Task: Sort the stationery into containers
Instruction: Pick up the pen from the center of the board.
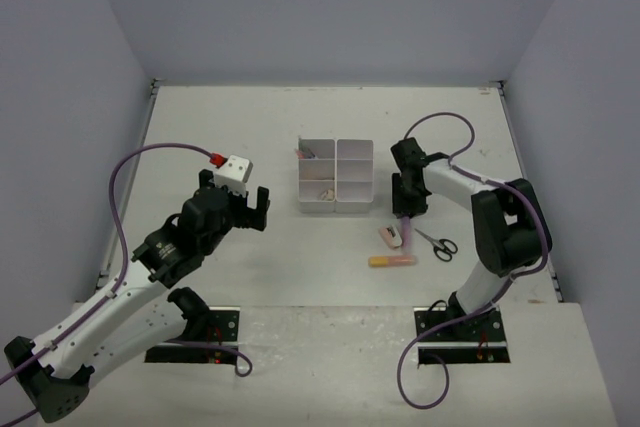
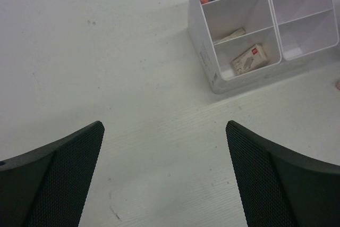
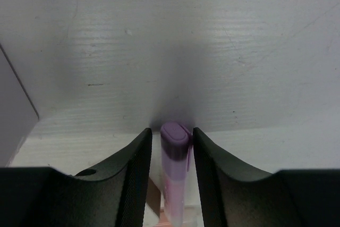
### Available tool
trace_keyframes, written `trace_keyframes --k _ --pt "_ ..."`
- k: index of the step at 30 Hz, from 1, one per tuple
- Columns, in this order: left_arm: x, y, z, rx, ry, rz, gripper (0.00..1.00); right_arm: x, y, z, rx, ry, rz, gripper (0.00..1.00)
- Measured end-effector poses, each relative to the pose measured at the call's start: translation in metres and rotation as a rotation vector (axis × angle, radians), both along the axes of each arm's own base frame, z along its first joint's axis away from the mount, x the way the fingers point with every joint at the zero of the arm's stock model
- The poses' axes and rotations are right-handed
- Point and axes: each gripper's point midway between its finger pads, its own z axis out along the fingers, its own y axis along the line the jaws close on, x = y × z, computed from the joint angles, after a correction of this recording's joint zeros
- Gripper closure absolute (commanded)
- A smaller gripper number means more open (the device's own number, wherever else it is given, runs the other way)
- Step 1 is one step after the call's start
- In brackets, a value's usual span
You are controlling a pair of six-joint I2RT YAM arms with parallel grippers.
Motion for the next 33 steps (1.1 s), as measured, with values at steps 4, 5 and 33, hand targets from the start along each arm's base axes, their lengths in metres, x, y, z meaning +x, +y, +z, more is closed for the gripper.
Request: trace_keyframes --k 4,5,33 --pt "0.0 0.0 0.0 0.0 0.0 0.0 0.0 -0.001 0.002 0.0 0.013 0.006 0.011 0.9" --pt "0.0 0.0 0.0 0.0 0.0 0.0 0.0 -0.001 0.003 0.0 0.016 0.007 0.013 0.93" --pt "0.0 -0.001 0.0 0.0 0.001 -0.003 0.0 0.034 -0.004 0.115 0.046 -0.38 -0.007 1.0"
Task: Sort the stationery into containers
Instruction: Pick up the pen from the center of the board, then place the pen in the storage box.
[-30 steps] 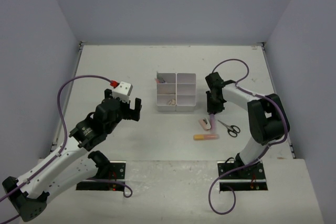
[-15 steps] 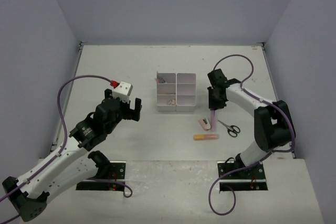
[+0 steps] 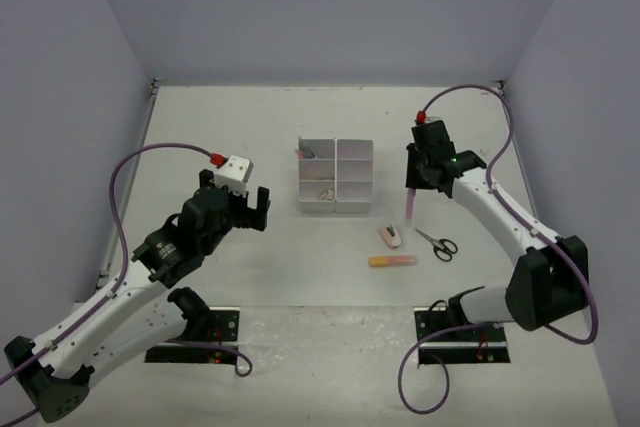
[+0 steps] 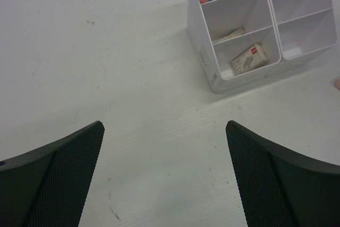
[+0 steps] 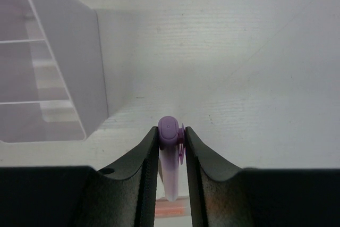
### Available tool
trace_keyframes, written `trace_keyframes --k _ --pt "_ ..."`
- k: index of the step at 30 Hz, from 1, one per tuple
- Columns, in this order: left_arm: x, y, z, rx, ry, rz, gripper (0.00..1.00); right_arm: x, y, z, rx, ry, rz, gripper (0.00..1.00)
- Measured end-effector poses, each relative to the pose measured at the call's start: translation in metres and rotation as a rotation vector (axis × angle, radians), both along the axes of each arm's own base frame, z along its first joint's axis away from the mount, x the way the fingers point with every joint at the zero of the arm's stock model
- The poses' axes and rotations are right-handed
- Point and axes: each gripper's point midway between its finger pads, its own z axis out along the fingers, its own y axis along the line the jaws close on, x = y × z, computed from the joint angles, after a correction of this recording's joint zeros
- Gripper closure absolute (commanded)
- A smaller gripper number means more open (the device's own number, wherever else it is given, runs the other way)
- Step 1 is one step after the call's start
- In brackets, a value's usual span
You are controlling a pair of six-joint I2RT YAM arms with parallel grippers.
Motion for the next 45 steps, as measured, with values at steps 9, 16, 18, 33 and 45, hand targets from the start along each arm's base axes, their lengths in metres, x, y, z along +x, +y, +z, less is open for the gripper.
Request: trace_keyframes --k 9,16,18,33,45 --pt "0.0 0.0 -0.001 0.002 0.002 0.001 0.0 0.007 0.023 0.101 0.17 -0.4 0.111 1.0" --pt "0.001 -0.001 -0.003 0.009 0.01 0.001 0.0 0.026 0.055 0.17 0.279 -0.677 0.237 1.0" --pt "0.001 -0.001 -0.003 0.009 0.01 0.001 0.0 0.036 0.066 0.179 0.29 -0.701 0.266 1.0" --pt "0.0 -0.002 -0.004 0.007 0.015 -0.009 0.0 0.104 0.116 0.171 0.25 -0.777 0.369 1.0" --pt "-0.001 -0.006 -0.006 0.003 0.023 -0.027 0.0 0.114 0.135 0.149 0.283 -0.802 0.411 1.0"
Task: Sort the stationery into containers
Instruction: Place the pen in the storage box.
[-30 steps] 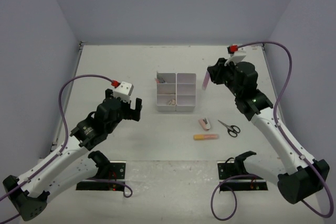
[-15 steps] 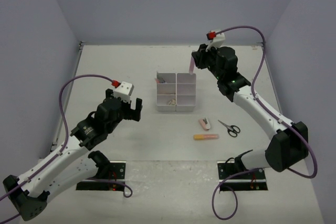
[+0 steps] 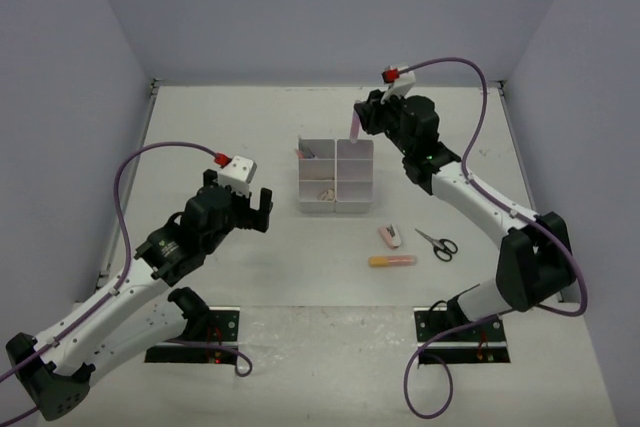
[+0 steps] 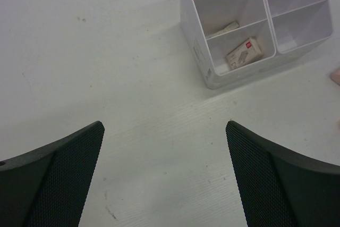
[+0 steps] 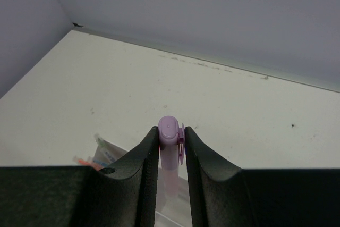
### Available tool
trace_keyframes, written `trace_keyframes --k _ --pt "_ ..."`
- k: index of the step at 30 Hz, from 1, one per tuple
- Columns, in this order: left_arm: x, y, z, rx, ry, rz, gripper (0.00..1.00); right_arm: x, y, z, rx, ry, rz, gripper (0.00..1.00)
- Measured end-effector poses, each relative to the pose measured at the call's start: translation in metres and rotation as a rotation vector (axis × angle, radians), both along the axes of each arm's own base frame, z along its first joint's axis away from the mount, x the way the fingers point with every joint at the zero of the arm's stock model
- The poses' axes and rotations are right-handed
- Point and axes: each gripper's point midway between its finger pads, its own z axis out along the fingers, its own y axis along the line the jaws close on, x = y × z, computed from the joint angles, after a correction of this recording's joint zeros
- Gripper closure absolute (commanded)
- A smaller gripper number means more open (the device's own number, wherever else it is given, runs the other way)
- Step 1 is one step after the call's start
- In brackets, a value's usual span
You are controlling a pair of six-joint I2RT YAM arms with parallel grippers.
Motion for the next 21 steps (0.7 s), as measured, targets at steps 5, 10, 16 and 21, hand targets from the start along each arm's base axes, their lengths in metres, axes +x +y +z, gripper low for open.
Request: trace_keyframes --k 5,10,16,21 --pt "0.0 -0.001 0.0 -0.002 0.002 -0.005 0.0 -0.002 0.007 -0.024 -0.015 0.039 0.017 1.0" --pt "-0.001 -0.002 0.0 -0.003 0.003 -0.009 0.0 -0.004 0.008 -0.034 -0.016 0.054 0.021 1.0" --pt "-0.001 -0.002 0.0 -0.004 0.003 -0.01 0.0 -0.005 0.008 -0.045 -0.014 0.062 0.019 1.0" --pt "-0.001 -0.002 0.0 -0.004 0.003 -0.011 0.0 -0.002 0.01 -0.061 -0.023 0.09 0.018 1.0"
